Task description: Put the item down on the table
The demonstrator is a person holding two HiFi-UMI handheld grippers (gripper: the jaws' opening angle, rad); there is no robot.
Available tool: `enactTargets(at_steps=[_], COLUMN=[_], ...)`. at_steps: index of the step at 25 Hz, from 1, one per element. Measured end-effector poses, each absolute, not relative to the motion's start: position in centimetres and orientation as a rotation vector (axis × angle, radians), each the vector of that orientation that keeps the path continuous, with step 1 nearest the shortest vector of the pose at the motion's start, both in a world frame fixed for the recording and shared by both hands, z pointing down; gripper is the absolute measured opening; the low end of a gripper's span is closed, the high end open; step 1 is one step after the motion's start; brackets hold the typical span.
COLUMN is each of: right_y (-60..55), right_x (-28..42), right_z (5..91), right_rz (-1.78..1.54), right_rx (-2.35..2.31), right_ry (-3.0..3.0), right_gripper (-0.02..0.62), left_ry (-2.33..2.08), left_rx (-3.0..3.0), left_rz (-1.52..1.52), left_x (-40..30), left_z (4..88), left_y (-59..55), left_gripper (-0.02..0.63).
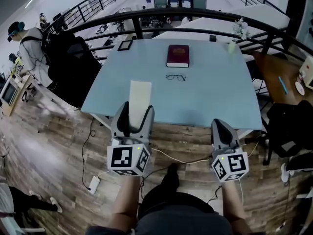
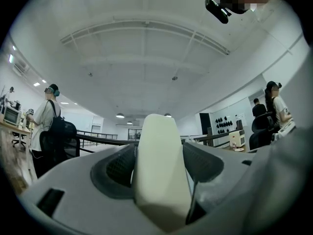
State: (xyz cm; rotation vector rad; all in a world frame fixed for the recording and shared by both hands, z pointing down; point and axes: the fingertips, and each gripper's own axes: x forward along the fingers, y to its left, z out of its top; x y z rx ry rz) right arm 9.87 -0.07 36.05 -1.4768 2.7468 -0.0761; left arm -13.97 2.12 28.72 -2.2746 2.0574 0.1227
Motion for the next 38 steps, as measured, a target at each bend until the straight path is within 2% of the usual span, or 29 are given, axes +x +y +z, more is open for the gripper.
enactTargets(at_steps=[17, 38], right_y=[-11.1, -14.7], right_x=[5.5, 5.6], right_z=[36.8, 37.4], right_rz=[-0.108, -0.134], right_rx=[-1.575, -1.640], right_ry=[2.738, 2.711], right_gripper=[0.003, 0.003], left_ry=[1.977, 1.928], left_rx=[-2.369, -2.468], left_rz=[0.116, 0.034], left_x=[-17.6, -16.0], left_z=[29.2, 32.0], left_y=[-10.8, -16.3], left_gripper=[0.311, 0.311])
